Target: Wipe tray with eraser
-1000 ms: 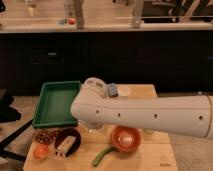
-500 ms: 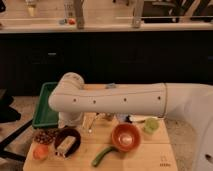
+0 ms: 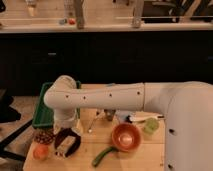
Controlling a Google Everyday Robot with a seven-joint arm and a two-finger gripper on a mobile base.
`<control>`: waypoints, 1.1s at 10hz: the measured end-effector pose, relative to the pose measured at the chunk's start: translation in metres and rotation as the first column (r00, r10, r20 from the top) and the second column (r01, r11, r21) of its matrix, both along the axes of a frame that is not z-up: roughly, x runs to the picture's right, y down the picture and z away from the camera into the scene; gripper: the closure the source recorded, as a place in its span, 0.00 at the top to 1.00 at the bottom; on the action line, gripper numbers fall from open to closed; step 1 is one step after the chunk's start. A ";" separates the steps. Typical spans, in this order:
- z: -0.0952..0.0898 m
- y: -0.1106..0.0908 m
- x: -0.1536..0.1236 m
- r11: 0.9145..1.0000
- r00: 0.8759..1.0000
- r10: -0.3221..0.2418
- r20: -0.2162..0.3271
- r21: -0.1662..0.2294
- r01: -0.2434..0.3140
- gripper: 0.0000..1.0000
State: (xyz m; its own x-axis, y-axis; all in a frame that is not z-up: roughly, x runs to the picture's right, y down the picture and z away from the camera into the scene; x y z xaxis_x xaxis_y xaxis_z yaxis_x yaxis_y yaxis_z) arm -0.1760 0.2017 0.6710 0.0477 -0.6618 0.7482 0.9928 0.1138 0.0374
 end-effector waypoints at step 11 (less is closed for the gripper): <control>0.034 0.029 -0.023 0.997 0.999 -0.033 -0.011 -0.067 0.033 0.54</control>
State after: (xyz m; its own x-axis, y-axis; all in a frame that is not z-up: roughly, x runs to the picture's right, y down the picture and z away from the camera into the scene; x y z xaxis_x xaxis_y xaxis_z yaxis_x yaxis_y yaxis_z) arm -0.1994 0.2308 0.7055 0.0360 -0.6121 0.7900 0.9964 0.0828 0.0188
